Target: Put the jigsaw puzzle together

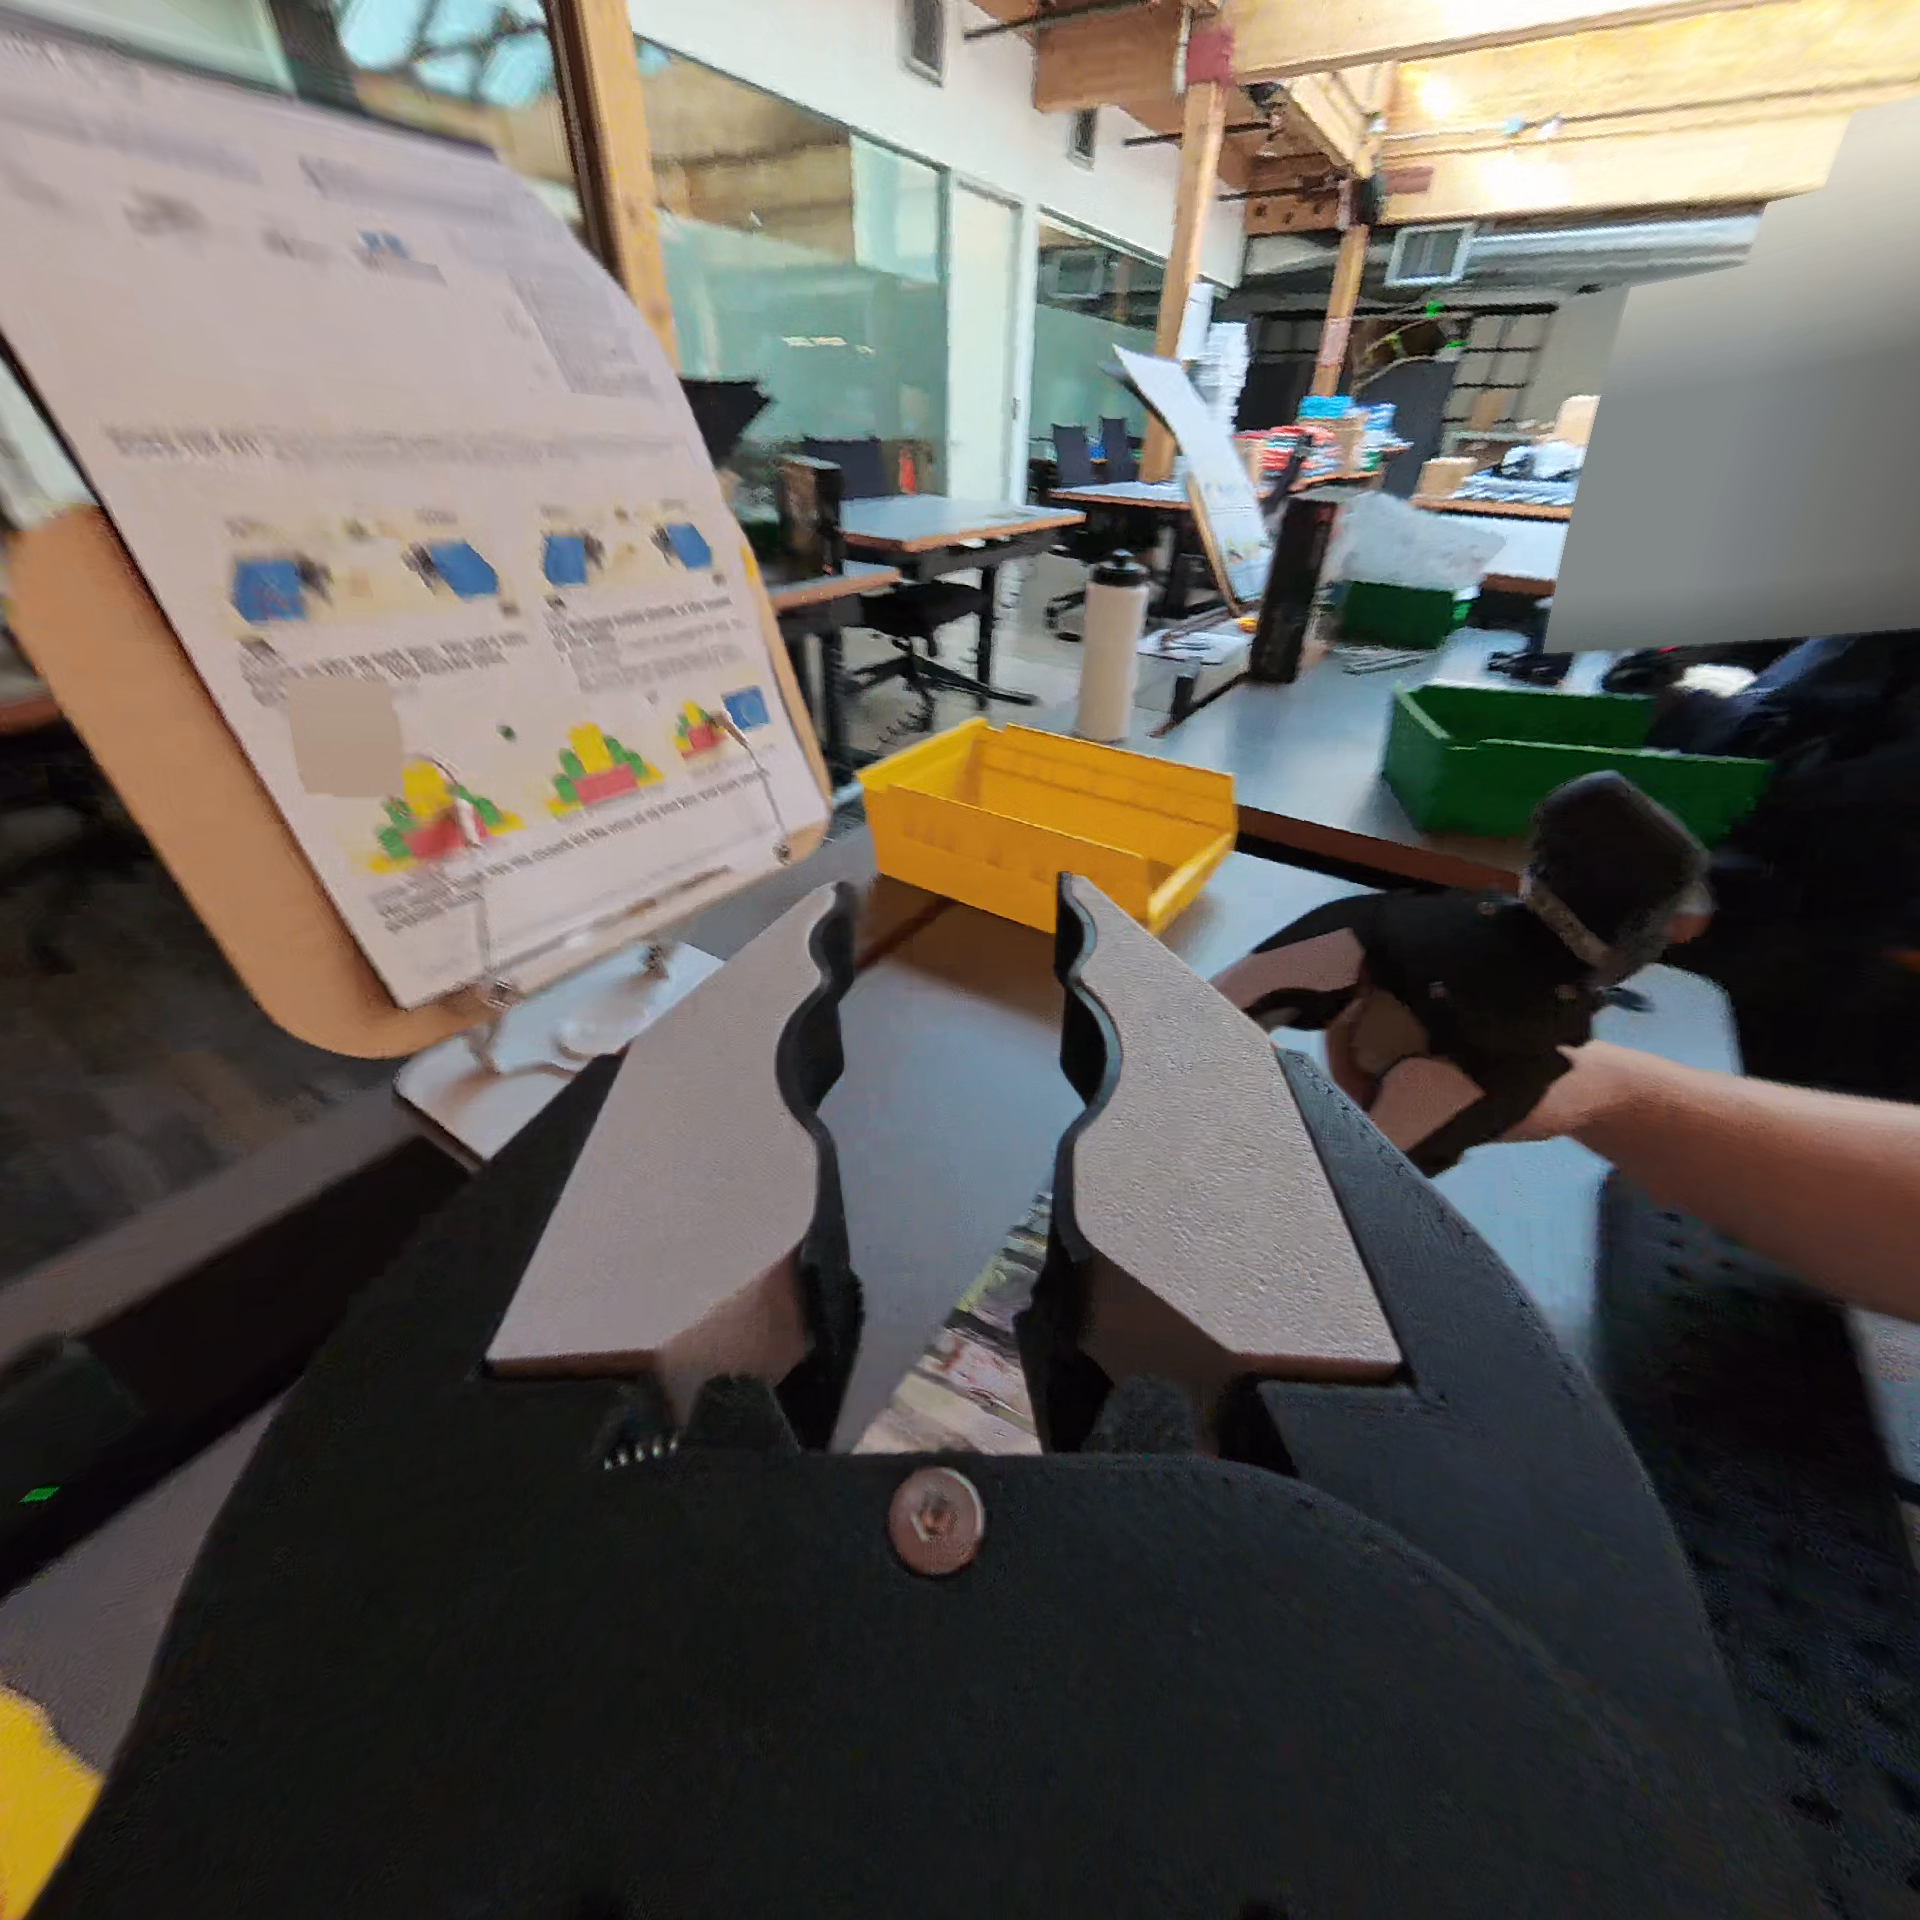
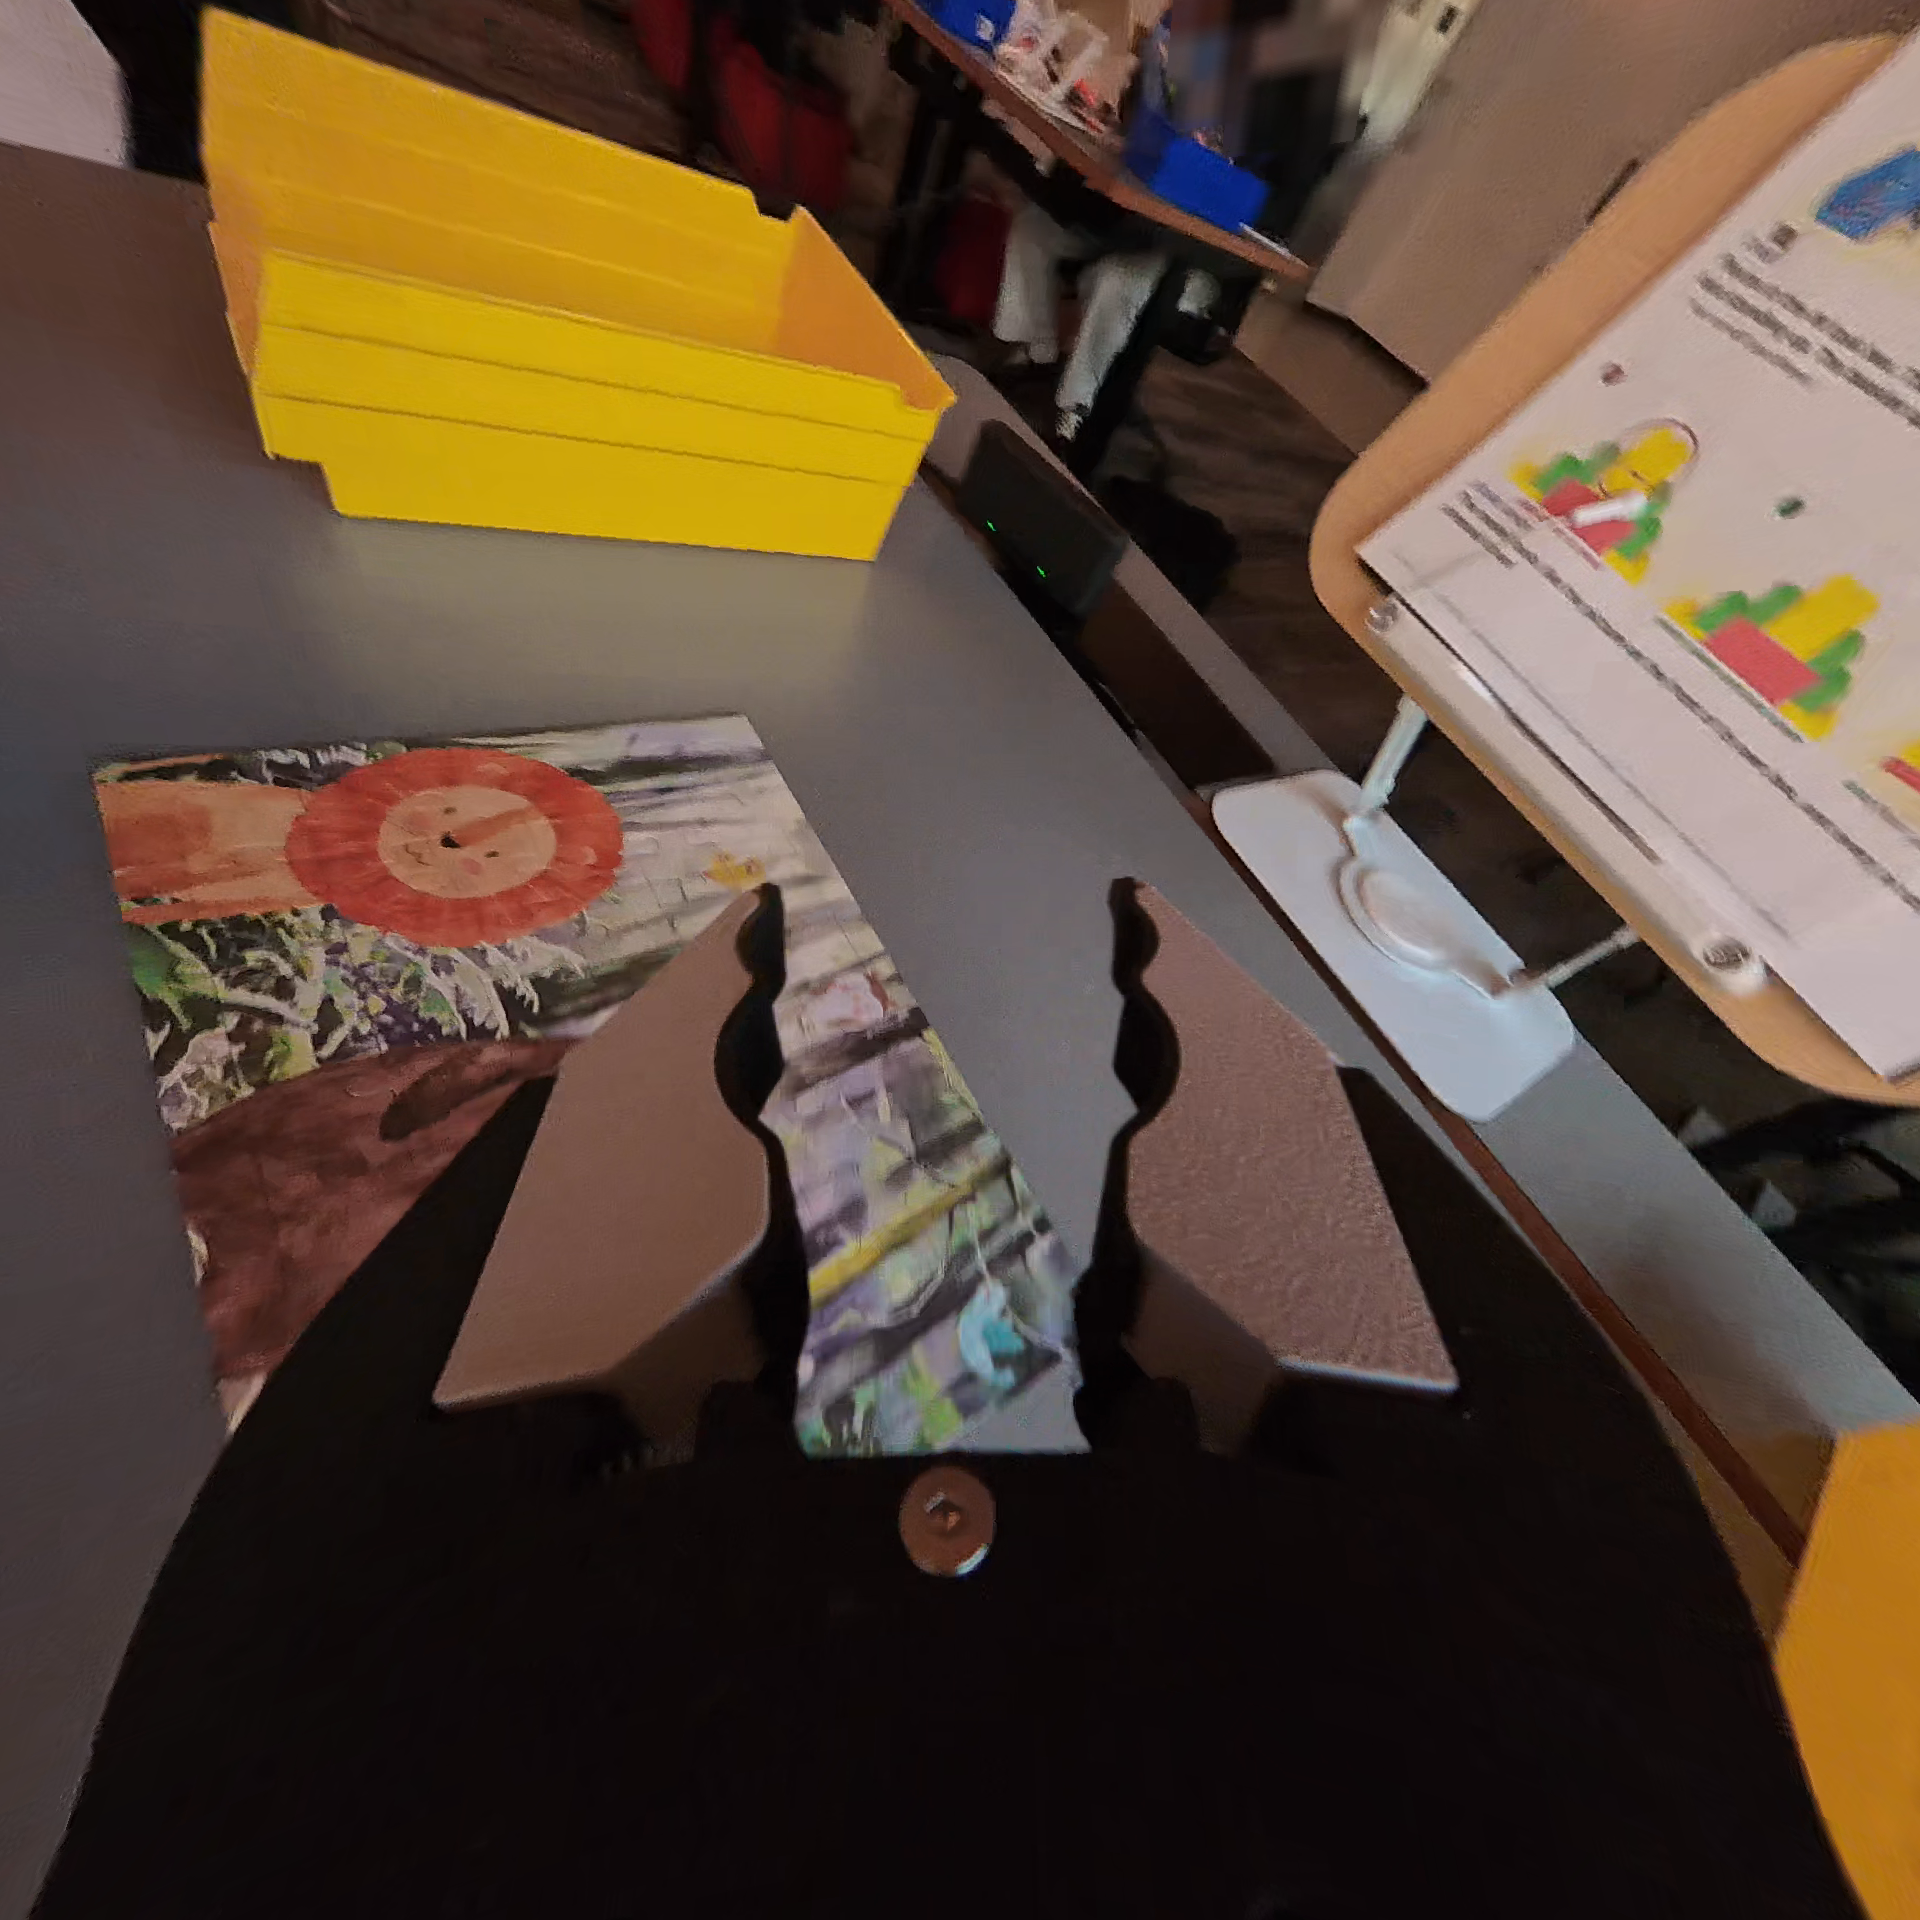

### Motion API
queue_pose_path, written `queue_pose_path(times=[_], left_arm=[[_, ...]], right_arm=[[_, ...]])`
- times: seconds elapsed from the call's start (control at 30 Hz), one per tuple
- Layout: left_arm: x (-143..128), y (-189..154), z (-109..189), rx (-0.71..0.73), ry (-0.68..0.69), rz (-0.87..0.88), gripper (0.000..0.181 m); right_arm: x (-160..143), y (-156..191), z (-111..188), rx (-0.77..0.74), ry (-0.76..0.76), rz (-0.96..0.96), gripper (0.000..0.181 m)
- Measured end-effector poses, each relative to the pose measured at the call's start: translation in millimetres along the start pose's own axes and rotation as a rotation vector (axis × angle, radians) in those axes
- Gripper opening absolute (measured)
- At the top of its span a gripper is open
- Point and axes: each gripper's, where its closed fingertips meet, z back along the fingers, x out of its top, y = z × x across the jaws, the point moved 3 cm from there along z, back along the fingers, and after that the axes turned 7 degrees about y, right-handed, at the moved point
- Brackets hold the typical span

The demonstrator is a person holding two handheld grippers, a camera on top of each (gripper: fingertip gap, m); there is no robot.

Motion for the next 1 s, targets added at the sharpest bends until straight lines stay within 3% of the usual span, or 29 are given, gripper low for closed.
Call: queue_pose_path(times=[0.07, 0.13, 0.2, 0.27, 0.4, 0.5, 0.67, 1.0], left_arm=[[4, -17, 9, 0.122, 0.004, -0.153, 0.052], [-20, -35, 14, 0.158, 0.178, -0.233, 0.065], [-71, -55, 22, 0.12, 0.406, -0.207, 0.085], [-127, -65, 37, 0.149, 0.566, -0.165, 0.093], [-220, -63, 70, 0.282, 0.755, -0.093, 0.123], [-262, -66, 80, 0.277, 0.837, 0.032, 0.127], [-290, -62, 78, 0.292, 0.887, 0.104, 0.12], [-292, -65, 69, 0.293, 0.886, 0.078, 0.114]], right_arm=[[-20, -1, 22, -0.017, 0.06, -0.035, 0.076], [-45, 14, 40, 0.045, 0.115, -0.088, 0.077], [-73, 33, 54, 0.096, 0.176, -0.159, 0.077], [-98, 54, 67, 0.147, 0.235, -0.238, 0.078], [-129, 81, 80, 0.178, 0.325, -0.343, 0.082], [-139, 89, 80, 0.163, 0.362, -0.383, 0.084], [-143, 100, 73, 0.191, 0.416, -0.396, 0.084], [-145, 102, 65, 0.149, 0.469, -0.384, 0.079]])
